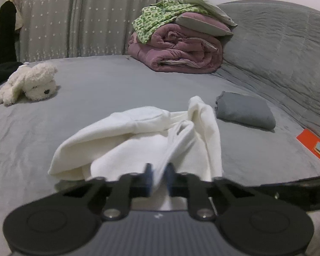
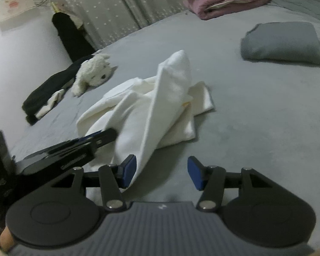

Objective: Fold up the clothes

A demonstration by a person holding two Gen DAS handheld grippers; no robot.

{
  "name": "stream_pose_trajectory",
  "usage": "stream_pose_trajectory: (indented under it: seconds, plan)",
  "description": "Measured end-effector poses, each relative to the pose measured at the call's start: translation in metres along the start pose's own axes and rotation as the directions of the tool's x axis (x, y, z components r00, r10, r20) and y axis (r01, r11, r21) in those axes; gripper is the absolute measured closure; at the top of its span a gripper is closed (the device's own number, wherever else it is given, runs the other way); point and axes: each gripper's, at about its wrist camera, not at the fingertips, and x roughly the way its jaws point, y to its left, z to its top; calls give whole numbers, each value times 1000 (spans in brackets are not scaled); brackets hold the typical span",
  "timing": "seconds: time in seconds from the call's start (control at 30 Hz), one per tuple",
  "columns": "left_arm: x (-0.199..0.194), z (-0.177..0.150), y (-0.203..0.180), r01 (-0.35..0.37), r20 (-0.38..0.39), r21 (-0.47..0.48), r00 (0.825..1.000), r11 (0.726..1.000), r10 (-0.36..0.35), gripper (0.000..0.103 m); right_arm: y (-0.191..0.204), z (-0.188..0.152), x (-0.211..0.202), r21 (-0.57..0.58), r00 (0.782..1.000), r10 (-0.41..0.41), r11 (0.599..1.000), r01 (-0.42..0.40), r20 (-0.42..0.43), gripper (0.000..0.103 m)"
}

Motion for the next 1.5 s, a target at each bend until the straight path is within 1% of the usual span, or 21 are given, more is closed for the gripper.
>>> stream_pose_trajectory:
  seconds: [0.13,0.23,0.3,0.4,0.5,0.63,0.87,0.97,1.07,1.17,1.3,1.37,1.4,1.5]
  plan:
    - [-17,5,0,-17,61,-19,998,1000,18,98,-6,5,1,34,1000,-18,999,17,14,46]
    - [-33,8,7,-50,110,-50,992,997,56,99,-7,11,4,61,999,-26,998,24,30,46]
    - [-42,11,16,-78,138,-86,986,993,89,99,-8,14,5,80,999,-32,996,29,40,46]
    - [-50,16,33,-123,164,-159,975,980,149,99,-6,19,11,101,998,-36,994,31,52,46]
    - [-57,19,50,-162,165,-219,966,962,200,99,-2,23,18,124,998,-35,992,28,56,46]
    - [-61,21,67,-217,148,-275,953,937,264,99,2,27,29,157,997,-45,987,36,55,46]
    - [-69,22,89,-300,136,-308,925,903,354,99,1,31,40,208,997,-64,977,53,50,46]
    - [-75,22,103,-323,125,-348,914,880,385,99,1,33,44,212,996,-77,975,64,52,46]
    - [-76,21,115,-359,102,-380,900,853,424,99,1,34,50,212,994,-92,974,79,52,46]
    - [-75,20,124,-403,71,-389,883,828,464,99,2,33,58,196,993,-109,976,99,38,46]
    - [-65,15,135,-460,0,-385,867,800,499,99,5,29,69,165,995,-101,981,98,11,46]
    - [-58,12,142,-476,-42,-386,865,790,501,99,7,27,74,149,995,-95,984,94,-1,46]
    - [-55,11,145,-477,-61,-388,867,788,495,99,8,27,76,144,996,-88,986,88,-5,46]
    - [-48,7,150,-461,-104,-399,881,793,461,98,12,25,81,129,998,-67,989,68,-13,46]
